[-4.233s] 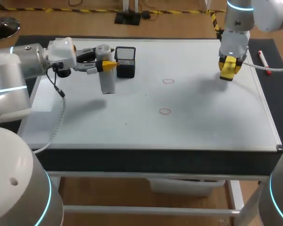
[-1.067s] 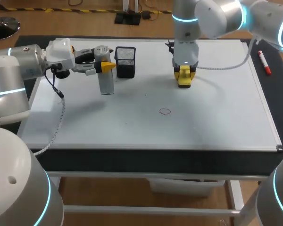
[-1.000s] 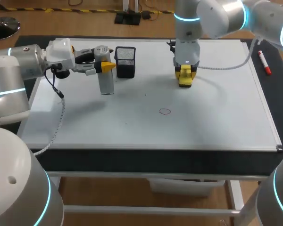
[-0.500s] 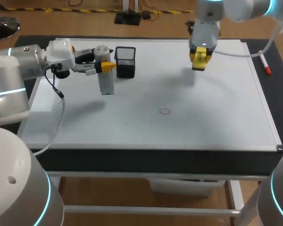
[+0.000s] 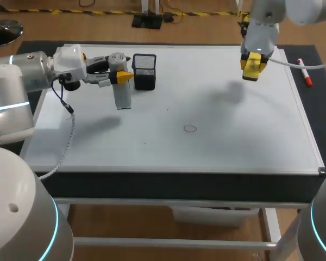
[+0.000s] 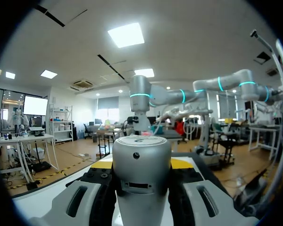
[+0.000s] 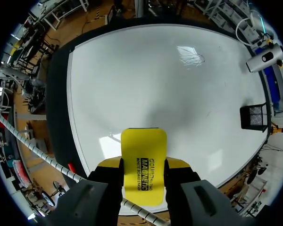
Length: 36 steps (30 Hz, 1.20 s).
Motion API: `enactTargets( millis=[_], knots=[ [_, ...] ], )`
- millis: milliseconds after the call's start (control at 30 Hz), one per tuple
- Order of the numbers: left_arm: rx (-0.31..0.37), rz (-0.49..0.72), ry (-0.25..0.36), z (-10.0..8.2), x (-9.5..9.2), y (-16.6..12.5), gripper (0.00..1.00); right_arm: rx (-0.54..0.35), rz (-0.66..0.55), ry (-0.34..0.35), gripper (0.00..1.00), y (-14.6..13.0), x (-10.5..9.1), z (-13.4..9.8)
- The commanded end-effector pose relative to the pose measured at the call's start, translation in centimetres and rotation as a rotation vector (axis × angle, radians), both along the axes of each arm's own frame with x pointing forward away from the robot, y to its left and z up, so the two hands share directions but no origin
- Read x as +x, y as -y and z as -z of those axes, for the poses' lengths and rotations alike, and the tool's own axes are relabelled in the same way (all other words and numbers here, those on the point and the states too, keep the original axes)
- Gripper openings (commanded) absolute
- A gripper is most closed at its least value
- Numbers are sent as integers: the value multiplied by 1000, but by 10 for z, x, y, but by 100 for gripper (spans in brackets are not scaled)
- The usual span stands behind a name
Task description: Pick up the inspection probe, press it on each red-marked spot on the whiteboard one by one, put down the probe, pick up the eraser, and wipe off all the red marks.
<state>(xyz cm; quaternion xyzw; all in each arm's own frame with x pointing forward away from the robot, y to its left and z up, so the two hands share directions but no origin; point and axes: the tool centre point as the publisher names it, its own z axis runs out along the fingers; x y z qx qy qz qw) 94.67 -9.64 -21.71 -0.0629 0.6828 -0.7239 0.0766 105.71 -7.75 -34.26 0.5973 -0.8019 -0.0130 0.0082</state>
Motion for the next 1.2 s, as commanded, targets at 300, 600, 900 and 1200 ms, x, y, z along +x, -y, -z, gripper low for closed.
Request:
enactTargets(
  millis=[300,600,900,1200],
  knots=[
    [-1,2,0,-1,1,0,0,8,-11,21,0,10,-7,-3],
    [32,50,14,-6,-5,19,0,8,-11,21,0,10,-7,-3],
    [2,206,47,-4,-31,81,0,8,-11,21,0,10,-7,-3],
    [-41,353,46,7,-54,148,0,8,-11,21,0,10,-7,-3]
  ],
)
